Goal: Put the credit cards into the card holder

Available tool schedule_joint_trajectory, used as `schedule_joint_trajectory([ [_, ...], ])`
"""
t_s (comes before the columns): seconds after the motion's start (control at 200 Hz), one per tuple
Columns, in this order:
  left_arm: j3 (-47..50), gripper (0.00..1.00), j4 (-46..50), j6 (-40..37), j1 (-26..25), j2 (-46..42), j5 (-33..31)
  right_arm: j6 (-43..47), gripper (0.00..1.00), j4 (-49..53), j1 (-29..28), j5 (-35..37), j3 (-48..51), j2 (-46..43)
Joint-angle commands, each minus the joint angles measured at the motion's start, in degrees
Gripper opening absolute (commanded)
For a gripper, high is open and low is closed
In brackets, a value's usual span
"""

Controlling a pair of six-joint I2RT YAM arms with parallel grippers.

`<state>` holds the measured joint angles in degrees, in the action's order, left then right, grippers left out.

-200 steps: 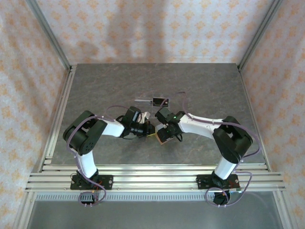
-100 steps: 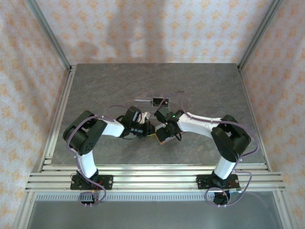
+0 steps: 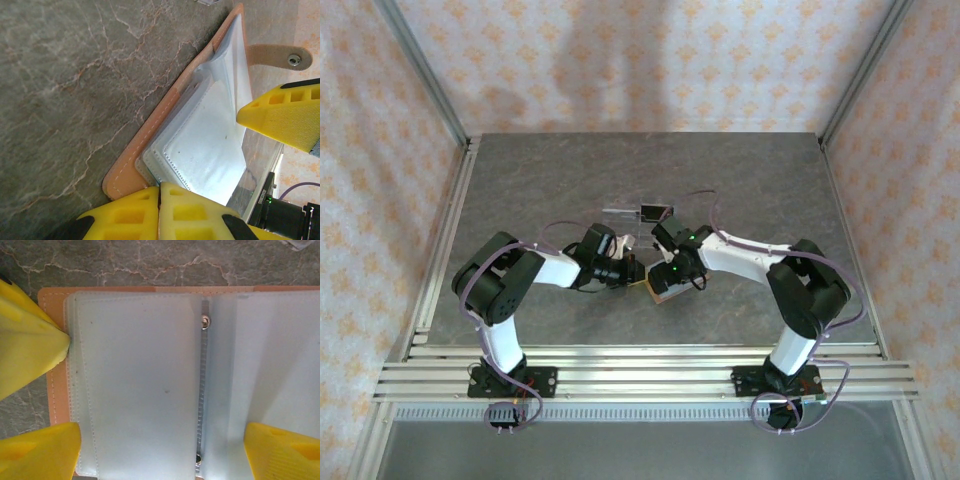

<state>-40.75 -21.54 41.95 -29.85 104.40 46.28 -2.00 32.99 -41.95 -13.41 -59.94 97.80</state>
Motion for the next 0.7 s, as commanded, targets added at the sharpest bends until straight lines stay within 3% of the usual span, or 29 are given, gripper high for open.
schedule_joint_trajectory([
  [0.0,1.2,0.09,2.1,-2.2,0.9,2.1,-3.5,0.6,0.84,0.3,-0.1,-0.2,0.4,0.8],
  [0.26,2.0,0.09,2.0,-2.6,1.3,1.5,-3.7,0.3,0.79,2.0,-0.1,1.3,-0.9,2.5],
  [0.365,2.2,0.09,2.1,-2.9,1.4,1.5,-3.6,-1.1,0.77,1.8,-0.4,5.3,-0.5,2.2],
  [0.476,2.8,0.09,2.6,-3.3,1.8,0.8,-3.6,-3.7,0.62,1.0,-0.4,11.3,0.0,0.1],
  [0.696,2.3,0.09,6.5,-6.4,2.5,0.2,-3.2,-8.4,0.65,-1.9,-0.3,17.9,1.3,-4.5],
])
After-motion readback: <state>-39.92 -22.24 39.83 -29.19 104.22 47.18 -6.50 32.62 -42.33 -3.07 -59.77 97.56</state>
